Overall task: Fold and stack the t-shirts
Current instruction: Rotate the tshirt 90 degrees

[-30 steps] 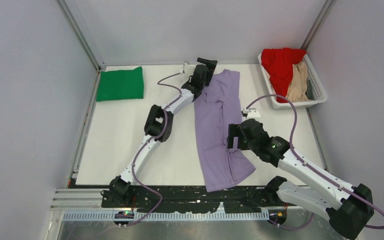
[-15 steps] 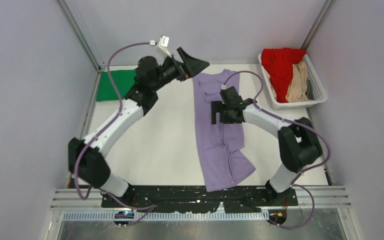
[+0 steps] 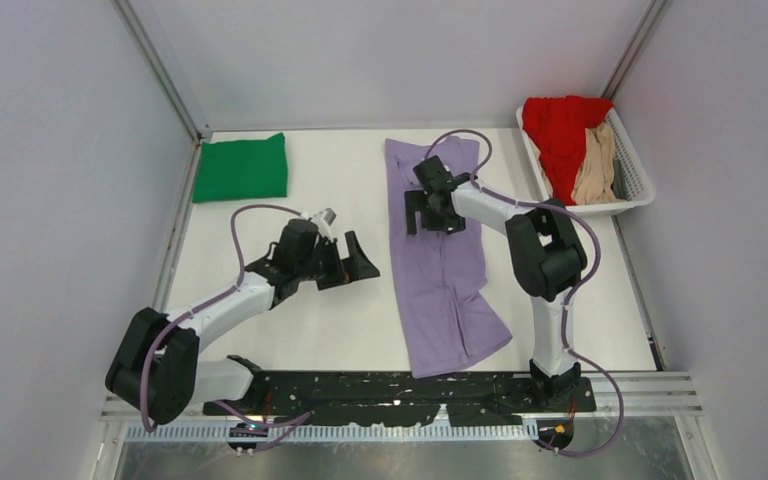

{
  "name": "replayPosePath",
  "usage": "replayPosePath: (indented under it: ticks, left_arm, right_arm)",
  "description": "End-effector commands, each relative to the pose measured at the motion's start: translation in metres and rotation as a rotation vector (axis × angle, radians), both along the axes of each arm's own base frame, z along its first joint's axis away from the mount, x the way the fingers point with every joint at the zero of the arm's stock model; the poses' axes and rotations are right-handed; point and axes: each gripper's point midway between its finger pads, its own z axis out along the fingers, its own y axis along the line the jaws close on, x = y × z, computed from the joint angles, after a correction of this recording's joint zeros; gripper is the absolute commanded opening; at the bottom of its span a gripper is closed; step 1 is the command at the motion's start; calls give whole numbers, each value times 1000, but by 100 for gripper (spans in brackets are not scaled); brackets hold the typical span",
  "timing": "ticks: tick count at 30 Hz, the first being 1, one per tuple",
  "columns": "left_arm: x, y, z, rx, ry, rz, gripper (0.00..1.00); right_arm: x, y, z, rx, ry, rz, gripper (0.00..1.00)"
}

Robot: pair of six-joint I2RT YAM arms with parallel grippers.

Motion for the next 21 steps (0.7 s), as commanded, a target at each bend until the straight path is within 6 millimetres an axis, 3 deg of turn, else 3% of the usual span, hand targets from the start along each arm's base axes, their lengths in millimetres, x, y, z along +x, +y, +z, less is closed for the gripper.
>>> replayPosePath:
  ticks: [1, 2, 5, 8, 13, 14, 15, 16, 17, 18, 19, 20, 21]
  left_arm:
    - [8, -9, 44, -85, -126, -26, 100]
    - [5, -5, 39, -58, -97, -22, 100]
    - [0, -2, 37, -33, -81, -32, 100]
    - [-3, 1, 37, -17, -82, -37, 100]
    - [-19, -3, 32, 3, -41, -121, 100]
    - [-26, -7, 29, 6, -25, -146, 99]
    - [-32, -11, 26, 11, -11, -171, 99]
    - [-37, -15, 23, 16, 1, -193, 98]
    - [-45, -19, 19, 21, 15, -218, 97]
    - [-52, -24, 16, 26, 27, -240, 95]
    - [-58, -28, 12, 34, 38, -259, 94]
    - [-64, -32, 8, 44, 47, -274, 93]
    - [-70, -36, 4, 57, 57, -289, 92]
  right_arm:
    - [27, 10, -30, -17, 41, -86, 97]
    - [45, 19, -23, 4, 10, -105, 96]
    - [71, 32, -5, 28, -23, -137, 95]
    - [104, 52, 26, 108, -104, -167, 96]
    - [121, 65, 84, 202, -214, -157, 95]
    - [115, 61, 103, 209, -240, -153, 95]
    - [113, 58, 139, 235, -305, -146, 96]
    - [101, 47, 127, 197, -284, -154, 95]
    - [95, 41, 167, 233, -366, -152, 95]
    - [81, 28, 150, 195, -348, -164, 95]
    - [55, 13, 148, 175, -341, -163, 95]
    - [49, 5, 155, 177, -374, -171, 95]
    - [21, -14, 149, 151, -365, -182, 95]
